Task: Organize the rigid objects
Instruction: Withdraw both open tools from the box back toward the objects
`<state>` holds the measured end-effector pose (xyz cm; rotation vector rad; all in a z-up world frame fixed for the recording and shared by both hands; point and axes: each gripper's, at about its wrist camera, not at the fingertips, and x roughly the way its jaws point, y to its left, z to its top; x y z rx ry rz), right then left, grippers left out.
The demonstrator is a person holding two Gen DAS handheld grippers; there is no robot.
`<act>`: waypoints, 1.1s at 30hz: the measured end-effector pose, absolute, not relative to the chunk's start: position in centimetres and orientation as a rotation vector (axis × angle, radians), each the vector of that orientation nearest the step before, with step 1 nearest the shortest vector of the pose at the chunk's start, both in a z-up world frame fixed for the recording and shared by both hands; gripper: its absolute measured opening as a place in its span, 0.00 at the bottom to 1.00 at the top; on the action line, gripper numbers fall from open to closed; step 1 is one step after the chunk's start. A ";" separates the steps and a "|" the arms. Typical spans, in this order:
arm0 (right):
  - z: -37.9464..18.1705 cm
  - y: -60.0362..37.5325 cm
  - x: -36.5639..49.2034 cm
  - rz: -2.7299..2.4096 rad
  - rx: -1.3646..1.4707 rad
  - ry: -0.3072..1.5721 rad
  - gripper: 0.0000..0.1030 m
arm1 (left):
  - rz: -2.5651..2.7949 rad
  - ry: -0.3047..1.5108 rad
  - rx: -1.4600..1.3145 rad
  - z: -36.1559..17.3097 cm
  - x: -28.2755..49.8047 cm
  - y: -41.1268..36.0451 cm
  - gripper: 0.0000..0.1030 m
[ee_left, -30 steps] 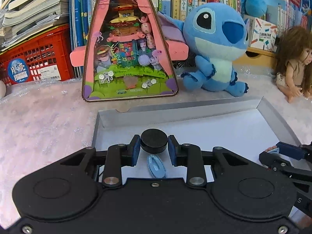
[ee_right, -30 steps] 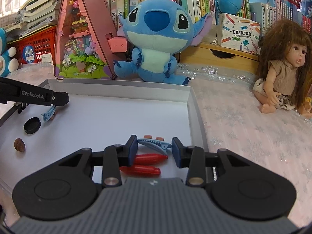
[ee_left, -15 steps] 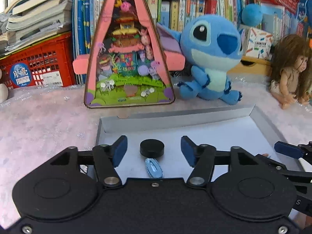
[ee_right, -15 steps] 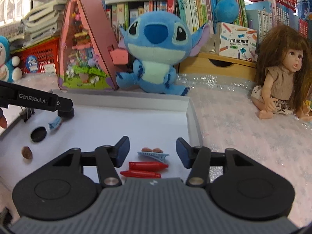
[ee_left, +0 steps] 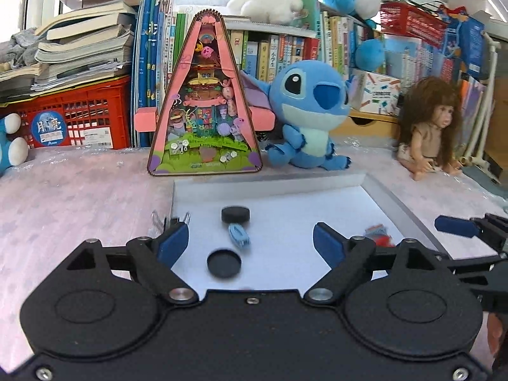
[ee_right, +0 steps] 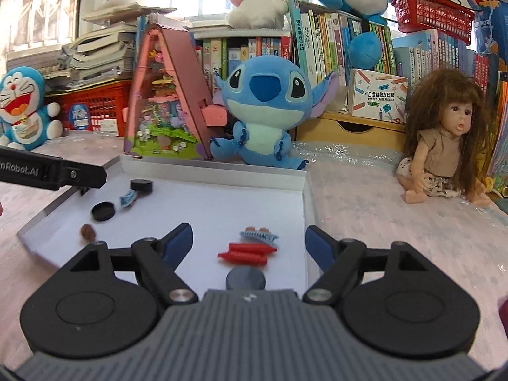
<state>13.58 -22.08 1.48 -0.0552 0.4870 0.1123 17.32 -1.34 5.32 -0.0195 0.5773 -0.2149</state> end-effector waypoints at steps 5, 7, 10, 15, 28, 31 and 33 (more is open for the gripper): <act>1.5 -22.1 10.6 0.128 -0.063 0.465 0.85 | -0.227 0.541 0.001 5.2 13.7 -0.7 0.84; 1.4 -22.1 9.4 0.138 -0.058 0.463 0.85 | -0.235 0.529 0.004 5.1 12.5 -0.5 0.84; 1.2 -22.1 7.8 0.155 -0.048 0.464 0.85 | -0.255 0.523 0.017 4.9 10.7 -0.3 0.84; 1.1 -22.0 5.2 0.173 -0.036 0.451 0.85 | -0.280 0.522 0.050 4.3 7.7 -0.1 0.85; -0.8 -19.9 1.2 0.242 -0.092 0.494 0.85 | -0.319 0.569 0.056 2.1 3.0 0.5 0.82; -1.4 -19.2 0.8 0.235 -0.140 0.499 0.85 | -0.319 0.592 0.047 1.6 2.8 0.6 0.73; -1.7 -18.7 0.5 0.219 -0.179 0.498 0.85 | -0.322 0.611 0.036 1.3 2.8 0.6 0.65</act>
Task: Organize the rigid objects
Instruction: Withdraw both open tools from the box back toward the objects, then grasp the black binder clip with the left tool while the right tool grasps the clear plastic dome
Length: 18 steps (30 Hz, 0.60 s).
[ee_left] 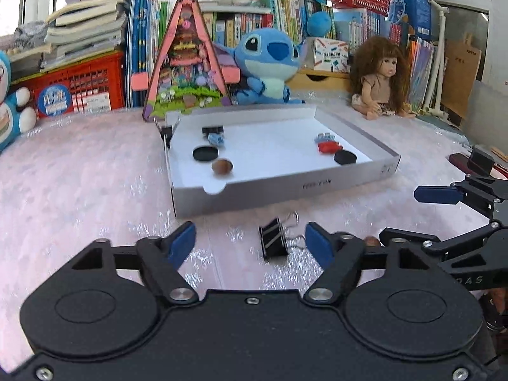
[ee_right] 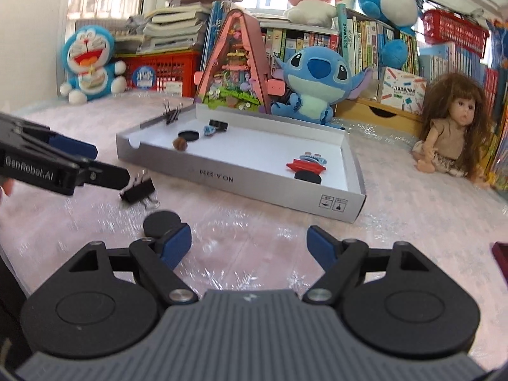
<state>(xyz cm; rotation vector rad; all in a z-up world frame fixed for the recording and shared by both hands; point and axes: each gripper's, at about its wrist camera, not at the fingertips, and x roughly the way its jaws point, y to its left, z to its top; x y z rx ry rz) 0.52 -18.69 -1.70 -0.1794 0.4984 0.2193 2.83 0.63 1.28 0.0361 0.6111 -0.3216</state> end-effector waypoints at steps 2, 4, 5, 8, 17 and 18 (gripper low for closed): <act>-1.9 -18.5 0.4 0.215 -0.191 0.503 0.85 | -0.330 0.626 0.022 1.0 3.0 0.7 0.56; -1.9 -18.5 0.5 0.212 -0.188 0.510 0.85 | -0.338 0.641 0.015 0.8 3.1 0.6 0.51; -2.0 -18.6 0.6 0.208 -0.188 0.513 0.85 | -0.343 0.646 0.012 0.7 3.2 0.5 0.49; -2.1 -18.7 0.8 0.199 -0.178 0.519 0.83 | -0.354 0.651 0.011 0.5 3.3 0.2 0.47; -2.3 -18.0 1.2 0.226 -0.163 0.528 0.74 | -0.362 0.666 0.016 -0.3 4.1 -1.3 0.40; -2.3 -17.9 1.3 0.228 -0.162 0.529 0.73 | -0.363 0.668 0.015 -0.4 4.1 -1.4 0.40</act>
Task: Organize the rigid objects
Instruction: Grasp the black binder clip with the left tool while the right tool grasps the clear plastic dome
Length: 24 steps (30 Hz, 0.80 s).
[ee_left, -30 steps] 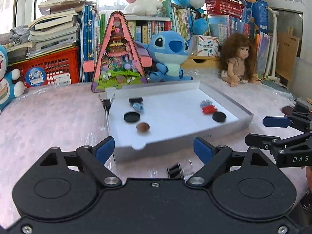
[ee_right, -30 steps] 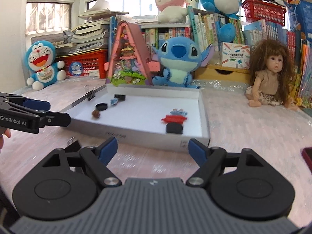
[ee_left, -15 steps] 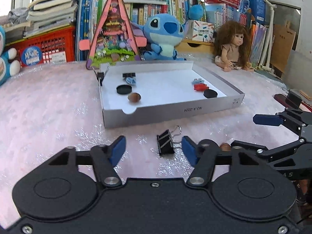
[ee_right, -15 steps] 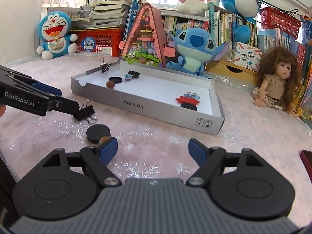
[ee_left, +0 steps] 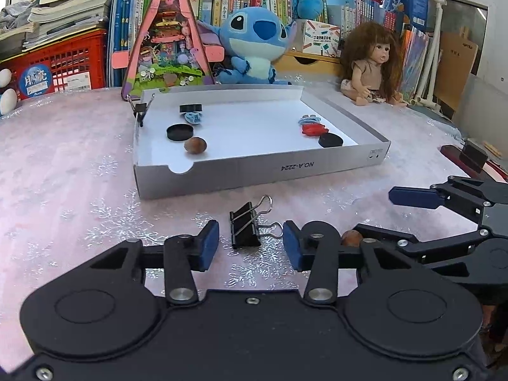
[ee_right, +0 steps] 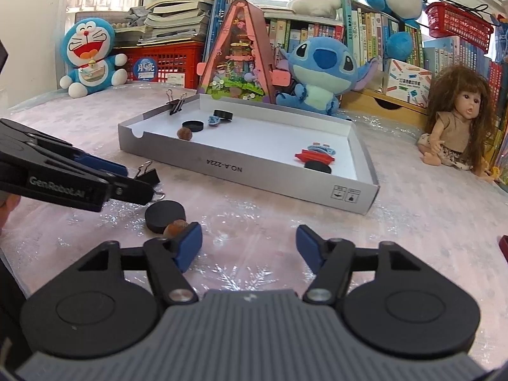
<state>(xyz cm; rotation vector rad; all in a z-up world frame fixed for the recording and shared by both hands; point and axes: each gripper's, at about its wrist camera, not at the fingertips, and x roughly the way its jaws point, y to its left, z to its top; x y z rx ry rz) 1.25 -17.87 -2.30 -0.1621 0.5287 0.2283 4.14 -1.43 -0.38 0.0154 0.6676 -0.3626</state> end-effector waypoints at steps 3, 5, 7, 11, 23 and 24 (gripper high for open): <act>-2.4 -17.7 1.4 0.233 -0.155 0.529 0.71 | -0.364 0.670 0.018 -0.6 4.3 -1.7 0.34; -2.4 -17.6 1.4 0.231 -0.150 0.529 0.67 | -0.363 0.669 0.019 -0.6 4.4 -1.8 0.33; -2.4 -17.6 1.5 0.230 -0.142 0.530 0.66 | -0.361 0.670 0.019 -0.6 4.4 -1.8 0.33; -2.4 -17.6 1.4 0.233 -0.119 0.532 0.50 | -0.345 0.664 0.026 -0.7 4.3 -2.0 0.22; -1.4 -17.0 0.9 0.260 -0.120 0.495 0.31 | -0.352 0.611 0.008 0.8 3.4 -2.0 0.17; -1.4 -17.1 0.9 0.257 -0.118 0.495 0.31 | -0.352 0.610 0.009 0.8 3.4 -2.0 0.17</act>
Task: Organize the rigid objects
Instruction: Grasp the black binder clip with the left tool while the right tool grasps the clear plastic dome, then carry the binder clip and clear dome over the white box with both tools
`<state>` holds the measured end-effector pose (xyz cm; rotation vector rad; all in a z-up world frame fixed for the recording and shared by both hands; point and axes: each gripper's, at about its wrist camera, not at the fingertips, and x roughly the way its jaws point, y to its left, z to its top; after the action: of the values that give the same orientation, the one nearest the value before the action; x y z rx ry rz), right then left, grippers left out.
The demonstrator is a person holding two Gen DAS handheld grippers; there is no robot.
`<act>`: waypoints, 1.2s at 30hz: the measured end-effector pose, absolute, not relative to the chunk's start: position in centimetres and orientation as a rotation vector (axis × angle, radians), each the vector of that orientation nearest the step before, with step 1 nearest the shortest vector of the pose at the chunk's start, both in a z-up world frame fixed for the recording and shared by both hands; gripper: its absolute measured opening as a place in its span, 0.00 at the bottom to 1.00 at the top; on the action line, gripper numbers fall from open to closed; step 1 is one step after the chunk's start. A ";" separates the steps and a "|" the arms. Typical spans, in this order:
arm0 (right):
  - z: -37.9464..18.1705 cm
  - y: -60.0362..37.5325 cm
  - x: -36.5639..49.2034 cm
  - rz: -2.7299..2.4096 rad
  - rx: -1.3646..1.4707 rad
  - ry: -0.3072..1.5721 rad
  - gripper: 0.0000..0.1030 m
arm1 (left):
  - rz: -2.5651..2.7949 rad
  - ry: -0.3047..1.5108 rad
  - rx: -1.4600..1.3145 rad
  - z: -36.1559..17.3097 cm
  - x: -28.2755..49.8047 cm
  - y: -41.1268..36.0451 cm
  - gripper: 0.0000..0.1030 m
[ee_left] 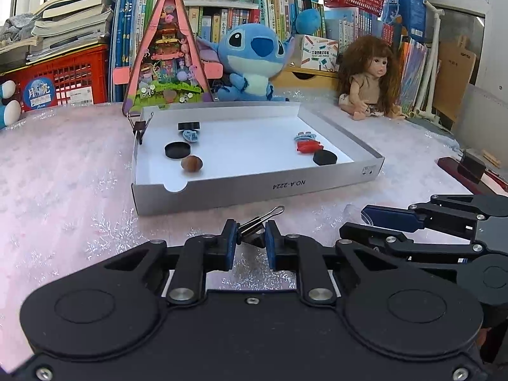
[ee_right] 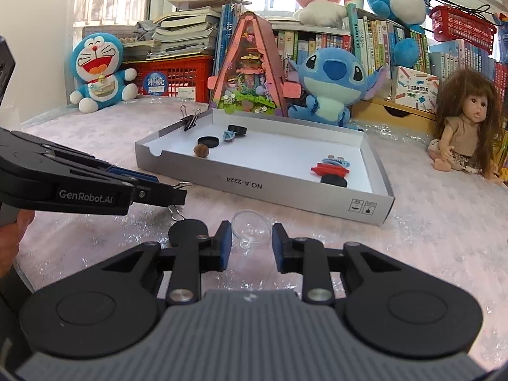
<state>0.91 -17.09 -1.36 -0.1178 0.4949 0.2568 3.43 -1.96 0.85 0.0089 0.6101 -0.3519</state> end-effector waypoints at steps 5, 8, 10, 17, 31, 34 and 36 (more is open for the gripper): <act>-1.2 -17.4 1.0 0.242 -0.115 0.490 0.31 | -0.347 0.609 0.007 0.9 3.4 -1.8 0.17; -1.0 -17.6 1.2 0.233 -0.112 0.483 0.31 | -0.347 0.600 0.002 1.2 3.3 -1.7 0.17; -0.8 -17.7 1.3 0.226 -0.109 0.480 0.31 | -0.346 0.590 -0.001 1.6 3.4 -1.7 0.17; 0.1 -18.0 2.1 0.207 -0.103 0.458 0.31 | -0.344 0.551 -0.013 3.2 3.7 -1.6 0.17; 1.3 -18.8 4.1 0.168 -0.071 0.446 0.31 | -0.323 0.520 -0.044 4.9 6.1 -1.3 0.17; 1.4 -18.8 4.6 0.160 -0.075 0.445 0.31 | -0.319 0.516 -0.049 5.0 6.7 -1.2 0.17; 1.4 -18.9 5.0 0.157 -0.078 0.445 0.31 | -0.312 0.509 -0.049 5.1 7.1 -1.2 0.17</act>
<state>5.02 -18.85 1.44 -0.0778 0.4449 0.1569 7.09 -1.17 5.15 -0.0491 0.5094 -0.3119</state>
